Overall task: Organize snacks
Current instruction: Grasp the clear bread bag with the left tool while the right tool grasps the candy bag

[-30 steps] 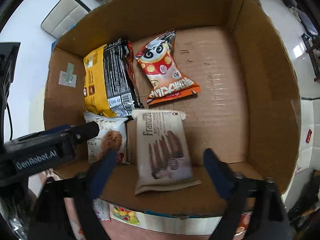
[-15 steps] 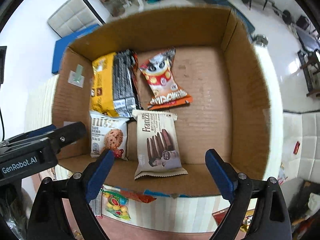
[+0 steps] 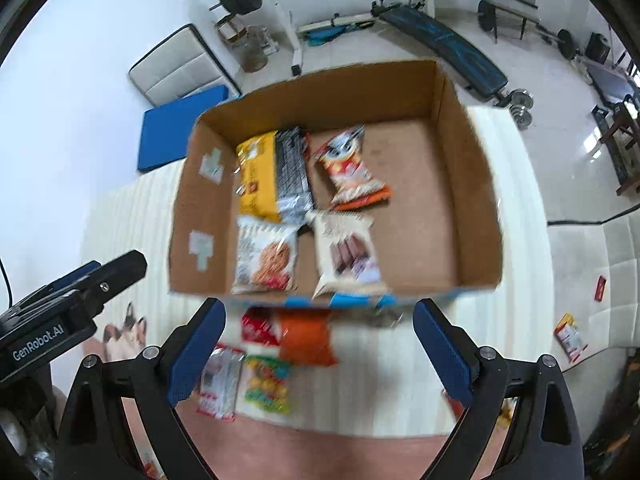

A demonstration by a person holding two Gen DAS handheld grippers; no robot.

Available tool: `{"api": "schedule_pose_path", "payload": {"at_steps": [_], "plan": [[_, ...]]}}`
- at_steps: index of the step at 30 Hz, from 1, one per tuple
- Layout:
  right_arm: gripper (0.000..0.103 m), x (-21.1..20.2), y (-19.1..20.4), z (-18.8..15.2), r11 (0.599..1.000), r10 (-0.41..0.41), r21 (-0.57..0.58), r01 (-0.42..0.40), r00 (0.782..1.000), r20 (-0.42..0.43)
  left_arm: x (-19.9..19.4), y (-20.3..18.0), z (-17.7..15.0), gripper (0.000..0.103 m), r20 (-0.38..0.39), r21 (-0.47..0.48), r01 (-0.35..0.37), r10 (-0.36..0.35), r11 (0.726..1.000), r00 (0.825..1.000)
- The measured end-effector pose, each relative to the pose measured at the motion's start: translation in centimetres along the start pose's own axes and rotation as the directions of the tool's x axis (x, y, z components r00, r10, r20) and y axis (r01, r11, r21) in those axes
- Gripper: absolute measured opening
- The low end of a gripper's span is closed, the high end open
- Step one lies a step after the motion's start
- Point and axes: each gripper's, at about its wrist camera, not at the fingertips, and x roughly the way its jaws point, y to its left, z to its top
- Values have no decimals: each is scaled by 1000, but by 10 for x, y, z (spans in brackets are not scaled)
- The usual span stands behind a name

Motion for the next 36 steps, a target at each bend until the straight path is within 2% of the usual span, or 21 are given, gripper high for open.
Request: {"api": "schedule_pose_path", "payload": {"at_steps": [5,8,13,16,19,23,25,31,36], "plan": [[97,28,23,-39,999,47,-2,-47,992,-121,0,34,-42,84,-1,2,-131,131,991,991],[96,62,37,-64,998,55,2,-56,978,-200,19,59,-74,84,-43,19,-226,227,974,973],[86,130,61,-98,1000,24,7,-23,950,-312,62,102,-121,84,-182,5,-266,263,964,948],[82,159,68,-106,1000,-17,2,19,938,-345,77,114,-142,84,-209,22,-289,287,957,935],[79,185,74,-112,995,-98,-33,92,924,-370,89,116,-159,84,-225,57,-301,306,952,925],[66,206,76,-120,990,-141,-61,127,903,-406,105,113,-169,84,-249,84,-273,285,958,926],[61,205,76,-122,988,-155,-80,134,906,-394,109,115,-167,84,-256,79,-260,272,962,928],[59,204,58,-132,988,-155,-54,146,896,-416,124,123,-144,84,-287,67,-171,183,983,940],[59,206,45,-139,989,-140,-31,141,885,-444,151,116,-128,84,-356,104,-100,131,990,925]]}}
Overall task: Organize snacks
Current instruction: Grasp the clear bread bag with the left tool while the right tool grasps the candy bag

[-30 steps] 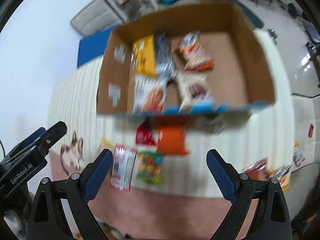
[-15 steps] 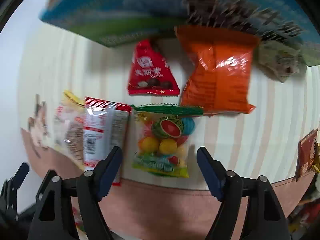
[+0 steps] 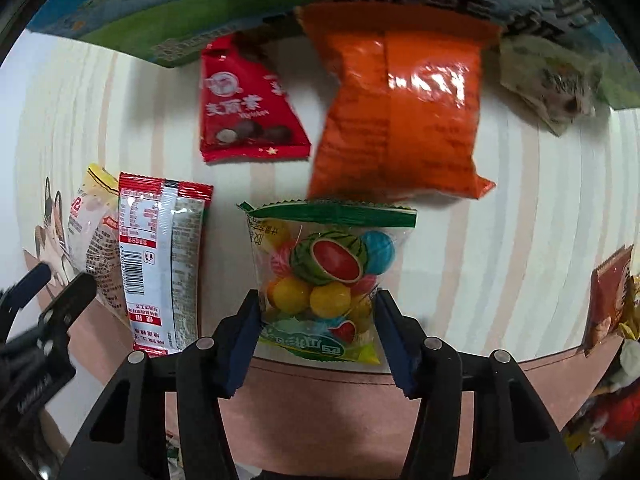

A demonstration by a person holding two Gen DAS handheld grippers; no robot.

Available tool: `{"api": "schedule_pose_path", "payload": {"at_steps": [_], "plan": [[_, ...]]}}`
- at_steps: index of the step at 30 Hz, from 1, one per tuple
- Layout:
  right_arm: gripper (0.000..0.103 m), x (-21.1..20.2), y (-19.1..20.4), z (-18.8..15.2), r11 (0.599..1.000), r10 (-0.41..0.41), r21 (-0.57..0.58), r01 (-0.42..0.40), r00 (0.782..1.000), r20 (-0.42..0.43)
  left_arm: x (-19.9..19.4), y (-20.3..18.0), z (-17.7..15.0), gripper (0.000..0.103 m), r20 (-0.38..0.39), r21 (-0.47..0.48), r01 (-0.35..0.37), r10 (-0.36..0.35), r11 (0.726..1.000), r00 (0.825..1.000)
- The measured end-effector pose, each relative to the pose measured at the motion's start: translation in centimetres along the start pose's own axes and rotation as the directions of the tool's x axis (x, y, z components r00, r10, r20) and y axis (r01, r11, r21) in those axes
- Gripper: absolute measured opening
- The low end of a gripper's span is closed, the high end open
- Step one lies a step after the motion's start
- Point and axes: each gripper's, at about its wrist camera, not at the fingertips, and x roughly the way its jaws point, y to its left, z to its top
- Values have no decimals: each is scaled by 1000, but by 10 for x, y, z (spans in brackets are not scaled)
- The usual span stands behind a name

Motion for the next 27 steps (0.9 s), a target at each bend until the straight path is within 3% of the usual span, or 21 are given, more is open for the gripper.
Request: {"api": "schedule_pose_path", "payload": {"at_steps": [5,10,12,14,16,27], "plan": [[59,4,-9,-2,1000,8,12,-8,1000,-22,29,-8,18,84,-90,28,37,-34,999,995],[60,9,-14,7,1000,11,13,-10,999,-37,38,-10,25,84,-97,16,44,-42,999,994],[60,3,-14,32,1000,11,16,-11,999,-44,37,-10,26,79,-85,-3,51,-51,999,995],[60,4,-13,36,1000,9,12,-8,999,-47,37,-6,26,61,-87,-39,87,-90,995,992],[60,5,-10,38,1000,3,7,-3,999,-46,36,-2,27,55,-87,-67,114,-120,991,989],[52,-5,-10,15,999,33,-15,-32,999,6,14,-1,-4,49,-32,-164,98,-104,982,994]]}}
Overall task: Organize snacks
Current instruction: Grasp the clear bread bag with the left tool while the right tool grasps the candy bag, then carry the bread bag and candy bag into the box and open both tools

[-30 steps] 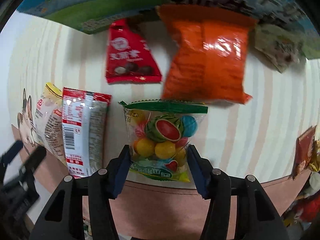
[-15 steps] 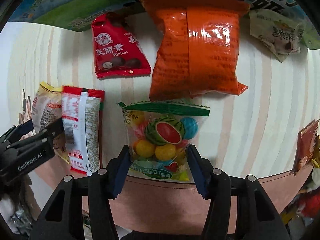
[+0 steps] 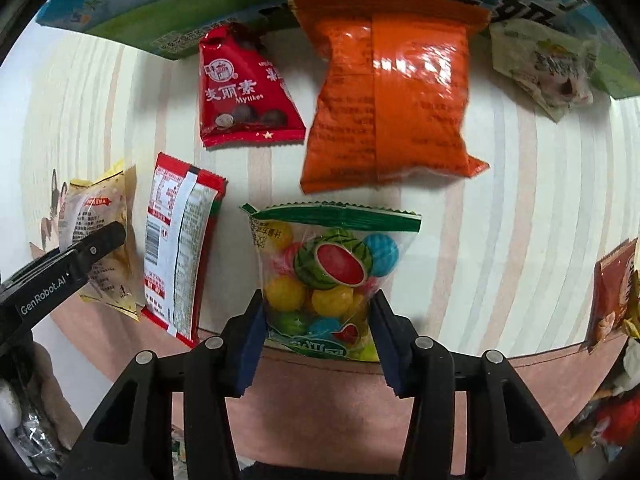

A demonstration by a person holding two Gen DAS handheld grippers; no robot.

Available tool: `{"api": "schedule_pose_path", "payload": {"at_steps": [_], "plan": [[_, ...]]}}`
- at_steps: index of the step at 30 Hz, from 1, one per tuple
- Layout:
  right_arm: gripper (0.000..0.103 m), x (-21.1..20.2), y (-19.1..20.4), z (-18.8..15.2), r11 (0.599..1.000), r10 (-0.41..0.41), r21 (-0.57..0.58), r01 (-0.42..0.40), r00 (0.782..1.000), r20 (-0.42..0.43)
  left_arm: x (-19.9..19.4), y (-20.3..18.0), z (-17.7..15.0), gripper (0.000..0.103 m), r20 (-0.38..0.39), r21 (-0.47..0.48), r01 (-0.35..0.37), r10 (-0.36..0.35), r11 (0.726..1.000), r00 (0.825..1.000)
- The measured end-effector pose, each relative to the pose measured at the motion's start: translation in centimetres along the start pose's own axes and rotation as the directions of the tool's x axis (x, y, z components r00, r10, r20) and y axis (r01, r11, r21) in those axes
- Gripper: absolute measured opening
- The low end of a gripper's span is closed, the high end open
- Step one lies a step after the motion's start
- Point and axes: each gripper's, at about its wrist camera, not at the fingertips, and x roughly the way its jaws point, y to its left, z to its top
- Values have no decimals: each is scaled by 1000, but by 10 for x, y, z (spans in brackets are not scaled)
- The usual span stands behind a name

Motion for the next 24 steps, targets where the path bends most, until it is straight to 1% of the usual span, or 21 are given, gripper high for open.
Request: {"api": "schedule_pose_path", "payload": {"at_steps": [3,7,10,12,13,15,16,18,19,21,24], "plan": [[52,-9,-5,-6,1000,30,-3,-30,999,14,-17,-1,-15,49,26,-21,22,-22,1000,999],[52,-27,-12,-15,997,73,-11,-73,997,38,-45,-6,-32,49,70,-27,58,-55,998,996],[51,-47,-19,-20,994,112,-18,-111,992,63,-75,-17,-39,49,116,-12,85,-83,996,990],[51,-64,-24,-25,990,138,-26,-136,986,89,-100,-28,-43,49,156,15,111,-112,994,981],[51,-72,-26,-26,989,146,-28,-144,984,101,-110,-29,-39,49,168,25,117,-120,993,978],[51,-91,-35,-27,985,173,-28,-171,976,130,-136,-43,-38,49,209,64,132,-143,989,967],[51,-99,-38,-29,983,183,-25,-182,973,142,-142,-56,-26,49,217,76,139,-152,987,964],[51,-121,-44,-30,979,204,-24,-203,962,180,-165,-71,-14,49,240,116,162,-186,980,953],[51,-130,-45,-30,977,212,-21,-212,957,196,-165,-74,-2,49,247,129,164,-192,978,950],[51,-152,-50,-29,971,234,-13,-237,944,235,-181,-90,10,49,267,164,162,-202,973,942],[51,-184,-63,-19,965,249,2,-261,922,298,-197,-114,30,49,283,208,146,-202,967,938]]}}
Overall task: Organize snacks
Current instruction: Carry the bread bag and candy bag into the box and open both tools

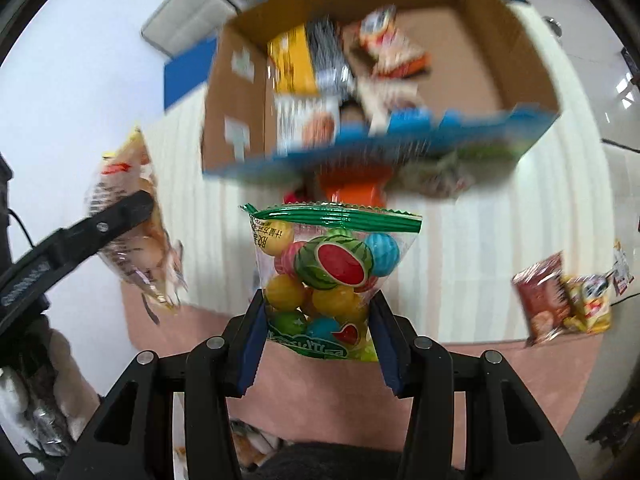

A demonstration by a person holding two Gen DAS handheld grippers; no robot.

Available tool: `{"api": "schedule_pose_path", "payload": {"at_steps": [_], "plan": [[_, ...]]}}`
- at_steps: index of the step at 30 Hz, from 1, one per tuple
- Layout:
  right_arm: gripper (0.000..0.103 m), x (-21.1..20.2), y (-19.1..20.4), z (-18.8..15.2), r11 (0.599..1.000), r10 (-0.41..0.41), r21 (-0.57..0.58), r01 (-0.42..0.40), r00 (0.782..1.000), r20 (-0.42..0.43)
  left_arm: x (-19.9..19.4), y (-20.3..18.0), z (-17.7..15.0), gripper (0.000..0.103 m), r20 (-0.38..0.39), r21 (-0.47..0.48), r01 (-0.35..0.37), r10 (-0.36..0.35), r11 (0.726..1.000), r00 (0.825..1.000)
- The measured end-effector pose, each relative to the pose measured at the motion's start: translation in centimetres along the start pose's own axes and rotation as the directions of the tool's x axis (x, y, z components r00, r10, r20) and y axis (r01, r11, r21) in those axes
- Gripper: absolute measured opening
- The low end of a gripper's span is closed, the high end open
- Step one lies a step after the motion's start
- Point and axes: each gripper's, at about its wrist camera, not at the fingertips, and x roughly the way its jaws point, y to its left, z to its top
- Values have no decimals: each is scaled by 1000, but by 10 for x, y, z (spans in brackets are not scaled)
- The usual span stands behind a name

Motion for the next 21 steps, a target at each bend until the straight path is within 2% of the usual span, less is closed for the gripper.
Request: {"api": "schedule_pose_path", "payload": {"at_steps": [4,9,16,21], "plan": [[51,-25,-11,29,999,-29,18,27,997,65,11,-15,28,49,-19,41,-10,10,999,1000],[51,-38,-33,79,993,-108,50,103,989,106,54,-33,65,49,-123,43,28,-23,999,992],[51,-20,-52,133,982,-181,75,175,979,91,119,-46,94,49,-245,29,14,-6,999,969],[51,3,-66,153,973,-222,72,218,974,47,160,-48,106,49,-324,0,19,-18,1000,946]]}}
